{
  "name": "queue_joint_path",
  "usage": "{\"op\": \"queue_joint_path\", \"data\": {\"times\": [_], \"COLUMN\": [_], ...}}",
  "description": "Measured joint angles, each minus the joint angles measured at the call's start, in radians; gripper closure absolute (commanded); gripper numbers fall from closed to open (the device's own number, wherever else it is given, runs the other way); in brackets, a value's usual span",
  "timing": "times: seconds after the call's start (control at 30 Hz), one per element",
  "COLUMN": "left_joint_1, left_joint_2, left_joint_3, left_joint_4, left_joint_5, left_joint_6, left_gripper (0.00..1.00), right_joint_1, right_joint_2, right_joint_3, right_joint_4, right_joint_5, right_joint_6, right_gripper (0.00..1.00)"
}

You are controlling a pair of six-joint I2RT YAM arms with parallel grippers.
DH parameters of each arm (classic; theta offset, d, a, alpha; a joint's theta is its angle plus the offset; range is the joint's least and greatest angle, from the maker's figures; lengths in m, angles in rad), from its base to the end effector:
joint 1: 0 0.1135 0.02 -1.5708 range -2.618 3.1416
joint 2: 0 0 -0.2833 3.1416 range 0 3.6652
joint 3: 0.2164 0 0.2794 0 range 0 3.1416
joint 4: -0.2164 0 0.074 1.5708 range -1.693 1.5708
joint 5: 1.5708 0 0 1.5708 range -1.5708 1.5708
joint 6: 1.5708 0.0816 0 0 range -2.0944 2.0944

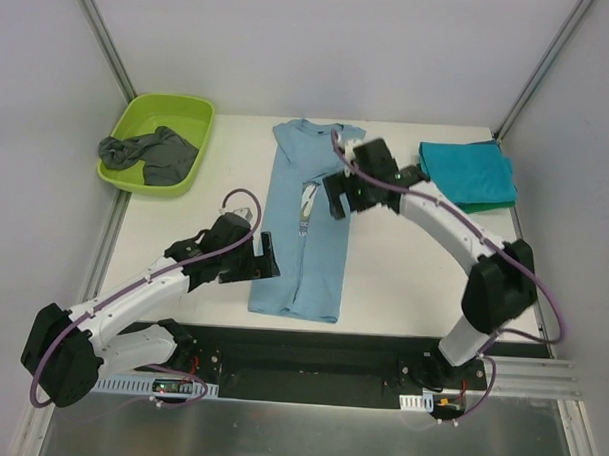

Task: Fold and stack the t-shirts
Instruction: Grab the bottom of the folded rectangular tshirt with both arms

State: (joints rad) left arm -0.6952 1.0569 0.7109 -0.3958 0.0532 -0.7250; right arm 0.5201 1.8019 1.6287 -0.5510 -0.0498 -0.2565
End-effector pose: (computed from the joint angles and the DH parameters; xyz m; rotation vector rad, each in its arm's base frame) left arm 0.2064 -0.1778 0.2191 -0.0078 2.4419 -0.7496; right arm 0.4149 0.2423 0.2983 -0.8952 2.1203 0.1931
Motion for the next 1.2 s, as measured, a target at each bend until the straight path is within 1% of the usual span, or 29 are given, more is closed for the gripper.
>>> {"op": "queue_joint_path", "data": {"times": [0.07,0.13,0.2,0.27,0.3,0.4,0.5,0.63,0.67,0.73,0.8,0.87,0.9,0.93,1.0,1.07,1.13,1.2], "left_joint_1": [0.051,0.075,0.076,0.075,0.075,0.075,0.075,0.075,0.075,0.074,0.072,0.066,0.064,0.059,0.049,0.046,0.042,0.04], "left_joint_2": [-0.017,-0.013,0.0,0.022,0.033,0.043,0.043,0.048,0.053,0.064,0.069,0.071,0.071,0.074,0.083,0.094,0.103,0.101], "left_joint_3": [-0.055,-0.1,-0.125,-0.134,-0.138,-0.161,-0.194,-0.208,-0.209,-0.211,-0.216,-0.221,-0.222,-0.224,-0.224,-0.225,-0.227,-0.232], "left_joint_4": [-0.022,-0.042,-0.062,-0.064,-0.063,-0.055,-0.053,-0.035,-0.03,-0.015,0.001,0.008,0.013,0.017,0.024,0.03,0.037,0.044], "left_joint_5": [-0.005,-0.002,0.014,0.037,0.049,0.069,0.078,0.088,0.095,0.104,0.104,0.102,0.103,0.103,0.102,0.102,0.103,0.104], "left_joint_6": [-0.001,-0.001,-0.001,0.001,0.002,0.002,0.002,-0.001,-0.002,-0.002,-0.008,-0.009,-0.008,-0.009,-0.011,-0.016,-0.022,-0.025], "left_gripper": [0.01,0.08,0.16,0.21,0.23,0.27,0.33,0.46,0.47,0.6,0.63,0.65,0.68,0.72,0.84,1.0,1.0,1.0], "right_joint_1": [0.066,0.135,0.208,0.281,0.315,0.389,0.426,0.462,0.47,0.484,0.497,0.507,0.512,0.515,0.521,0.523,0.524,0.525], "right_joint_2": [-0.151,-0.254,-0.316,-0.355,-0.369,-0.399,-0.409,-0.399,-0.391,-0.376,-0.364,-0.354,-0.349,-0.348,-0.348,-0.348,-0.358,-0.375], "right_joint_3": [-0.23,-0.408,-0.537,-0.622,-0.652,-0.721,-0.789,-0.832,-0.832,-0.832,-0.832,-0.832,-0.833,-0.835,-0.849,-0.874,-0.889,-0.915], "right_joint_4": [0.016,0.014,0.012,0.008,0.006,0.013,0.042,0.09,0.103,0.13,0.135,0.132,0.13,0.129,0.13,0.133,0.142,0.161], "right_joint_5": [0.012,0.013,0.023,0.048,0.061,0.092,0.097,0.102,0.103,0.106,0.114,0.117,0.117,0.117,0.117,0.113,0.11,0.106], "right_joint_6": [0.034,0.08,0.152,0.245,0.3,0.46,0.594,0.711,0.732,0.767,0.794,0.815,0.825,0.833,0.85,0.866,0.881,0.894], "right_gripper": [0.04,0.03,0.02,0.01,0.01,0.11,0.16,0.24,0.26,0.31,0.39,0.43,0.46,0.51,0.6,0.73,0.84,1.0]}}
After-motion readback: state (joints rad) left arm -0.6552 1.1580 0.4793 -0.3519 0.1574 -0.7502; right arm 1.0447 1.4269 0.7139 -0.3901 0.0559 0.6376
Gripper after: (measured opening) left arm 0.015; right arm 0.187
